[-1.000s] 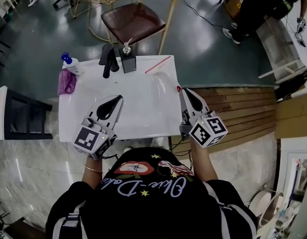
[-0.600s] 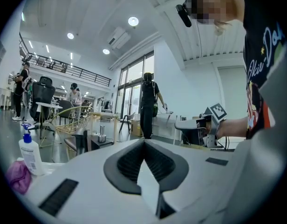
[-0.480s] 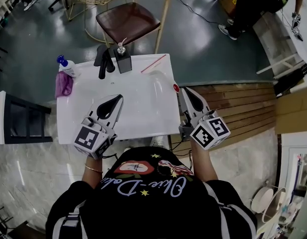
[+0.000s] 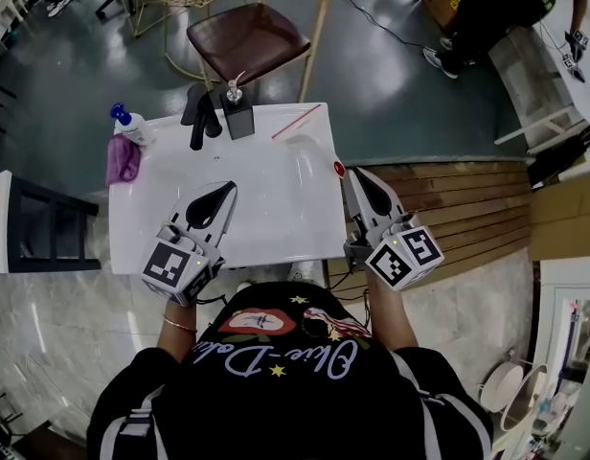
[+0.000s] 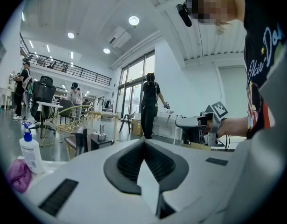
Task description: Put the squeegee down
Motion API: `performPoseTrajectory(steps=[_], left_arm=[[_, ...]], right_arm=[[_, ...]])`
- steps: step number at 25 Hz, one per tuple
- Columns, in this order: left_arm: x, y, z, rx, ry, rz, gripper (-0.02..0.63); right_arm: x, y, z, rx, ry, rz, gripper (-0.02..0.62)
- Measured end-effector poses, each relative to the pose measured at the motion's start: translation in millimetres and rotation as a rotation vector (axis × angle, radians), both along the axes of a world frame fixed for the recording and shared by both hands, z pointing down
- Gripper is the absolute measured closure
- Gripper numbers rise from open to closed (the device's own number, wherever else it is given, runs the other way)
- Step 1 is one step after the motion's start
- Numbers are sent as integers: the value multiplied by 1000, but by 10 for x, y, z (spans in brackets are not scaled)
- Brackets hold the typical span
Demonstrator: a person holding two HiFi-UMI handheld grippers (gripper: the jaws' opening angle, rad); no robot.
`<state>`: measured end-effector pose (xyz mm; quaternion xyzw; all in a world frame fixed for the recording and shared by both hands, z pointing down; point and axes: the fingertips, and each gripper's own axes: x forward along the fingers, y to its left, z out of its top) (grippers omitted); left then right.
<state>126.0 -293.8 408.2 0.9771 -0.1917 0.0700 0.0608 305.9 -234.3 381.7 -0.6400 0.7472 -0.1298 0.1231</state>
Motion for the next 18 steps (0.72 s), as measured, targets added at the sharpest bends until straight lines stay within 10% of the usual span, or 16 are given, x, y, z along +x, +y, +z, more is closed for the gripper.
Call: performPoseTrajectory(steps=[18], left_arm=[[43, -22, 27, 3, 8, -13, 592]], right_arm=[[50, -8, 60, -13, -9, -2, 583]])
